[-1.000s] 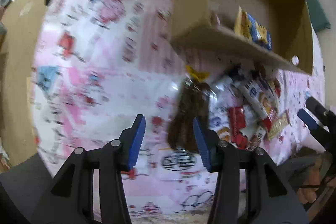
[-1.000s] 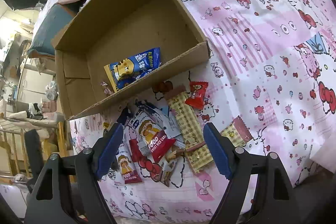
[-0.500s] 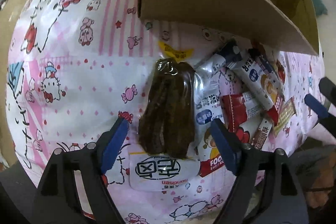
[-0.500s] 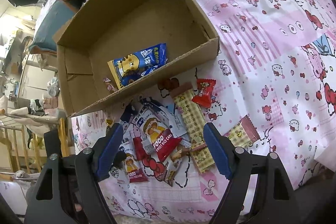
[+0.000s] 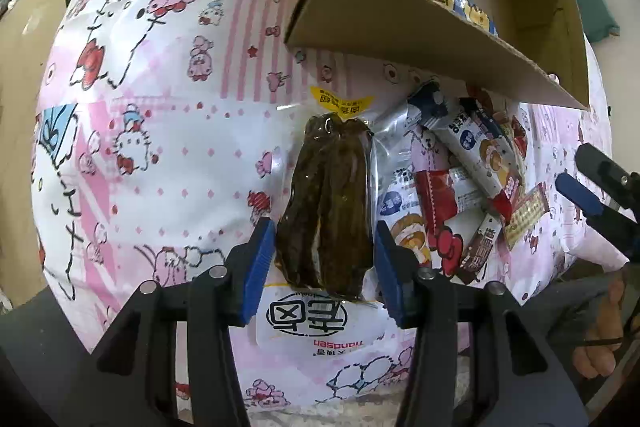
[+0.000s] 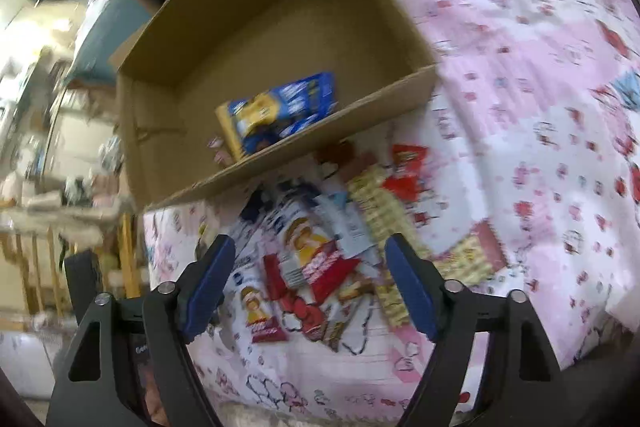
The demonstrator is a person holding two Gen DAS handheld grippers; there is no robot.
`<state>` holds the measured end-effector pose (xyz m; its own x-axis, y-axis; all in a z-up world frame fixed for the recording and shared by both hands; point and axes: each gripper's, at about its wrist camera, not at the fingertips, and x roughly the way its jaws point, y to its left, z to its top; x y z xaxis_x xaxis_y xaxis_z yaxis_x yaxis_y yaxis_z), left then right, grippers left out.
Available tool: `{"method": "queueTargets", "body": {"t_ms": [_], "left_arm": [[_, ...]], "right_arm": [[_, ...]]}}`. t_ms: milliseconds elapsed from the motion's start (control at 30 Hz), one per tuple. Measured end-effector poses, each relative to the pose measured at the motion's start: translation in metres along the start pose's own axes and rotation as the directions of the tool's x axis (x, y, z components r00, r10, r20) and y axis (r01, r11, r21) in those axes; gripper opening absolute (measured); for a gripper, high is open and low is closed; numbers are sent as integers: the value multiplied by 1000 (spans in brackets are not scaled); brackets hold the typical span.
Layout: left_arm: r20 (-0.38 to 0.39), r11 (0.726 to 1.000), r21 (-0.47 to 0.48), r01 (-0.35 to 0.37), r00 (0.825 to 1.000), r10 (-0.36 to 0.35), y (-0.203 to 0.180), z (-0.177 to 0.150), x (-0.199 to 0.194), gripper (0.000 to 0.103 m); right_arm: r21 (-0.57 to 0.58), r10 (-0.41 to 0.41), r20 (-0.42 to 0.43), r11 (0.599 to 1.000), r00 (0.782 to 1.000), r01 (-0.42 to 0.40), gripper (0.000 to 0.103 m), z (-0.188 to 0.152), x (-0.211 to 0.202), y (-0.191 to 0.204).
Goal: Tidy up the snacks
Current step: 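Grasp the dark vacuum-packed meat pack with the left gripper, then grasp the white FOOD rice cake bar with the right gripper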
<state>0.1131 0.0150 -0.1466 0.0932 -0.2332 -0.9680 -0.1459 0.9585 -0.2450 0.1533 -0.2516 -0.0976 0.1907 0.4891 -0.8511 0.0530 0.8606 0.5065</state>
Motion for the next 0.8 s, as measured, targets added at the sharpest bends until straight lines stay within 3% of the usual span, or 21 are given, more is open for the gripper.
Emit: {"method": "queueTargets", "body": {"t_ms": [133,233,333,433,533,633,800], "left_arm": [[-18,1000,-10,-7,1000,7,-6,-1,9,45],[-3,1000,5,-23,1000,23,-8,-1,6,45],[4,1000,-15,-15,1000,15,-2,2,1,45],[9,999,-31,-23,1000,23,3,3,-1,45],[15,999,-40,-26,1000,27,5,5,-2,45],[22,999,-39,-29,999,30,7,6,-9,45],[31,999,-25,-43,999,44,7,10,-15,45]], "right_arm": [[-163,-29,-94,987,995,13,55,6,25,30],[-304,-62,-109,952,992,26,55,10,36,54],[-421,-191,-116,898,975,126,55,10,57,64],[-454,-284,-137,869,949,194,54,7,75,58],[-463,-310,-160,862,937,206,47,3,84,54],[-461,-304,-149,863,941,205,32,3,82,53],[-444,-252,-132,880,959,170,32,4,64,54]]}}
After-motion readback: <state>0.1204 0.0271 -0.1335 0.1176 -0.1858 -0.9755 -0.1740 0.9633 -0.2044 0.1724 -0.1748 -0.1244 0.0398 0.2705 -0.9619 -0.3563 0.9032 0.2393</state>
